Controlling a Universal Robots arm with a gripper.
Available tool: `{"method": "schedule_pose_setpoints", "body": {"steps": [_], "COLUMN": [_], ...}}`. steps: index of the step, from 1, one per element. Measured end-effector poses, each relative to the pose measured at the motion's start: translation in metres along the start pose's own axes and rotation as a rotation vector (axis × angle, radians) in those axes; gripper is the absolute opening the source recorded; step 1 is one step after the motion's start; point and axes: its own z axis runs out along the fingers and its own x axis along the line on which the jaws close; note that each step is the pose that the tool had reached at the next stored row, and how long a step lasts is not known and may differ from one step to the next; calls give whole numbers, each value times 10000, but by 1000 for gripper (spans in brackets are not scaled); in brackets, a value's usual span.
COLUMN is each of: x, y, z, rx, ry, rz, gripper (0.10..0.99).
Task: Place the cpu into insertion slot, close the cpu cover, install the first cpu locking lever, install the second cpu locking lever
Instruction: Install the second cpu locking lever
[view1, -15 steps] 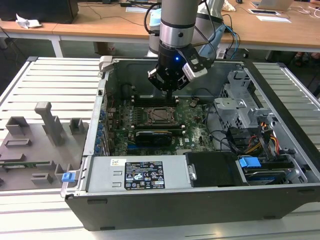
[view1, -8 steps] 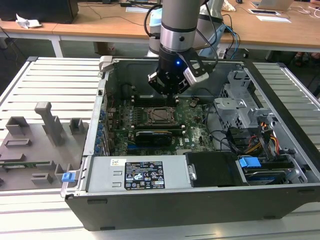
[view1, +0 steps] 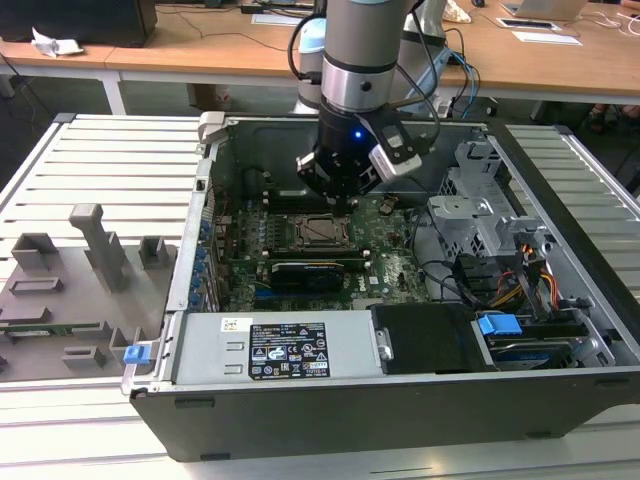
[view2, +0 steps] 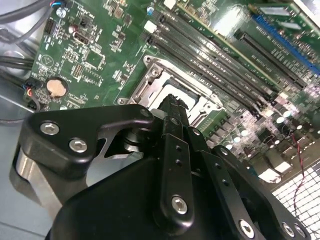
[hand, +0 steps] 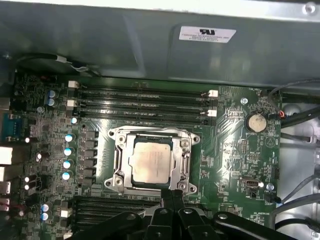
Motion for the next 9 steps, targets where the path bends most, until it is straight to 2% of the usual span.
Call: {"method": "schedule_pose_setpoints", "body": {"steps": [5,9], "x": [2,4], "y": [-41,-68], "z": [1,3], "rx": [-80,-156], "ry": [40,39], "rz": [-1,-39], "gripper": [110,110]}}
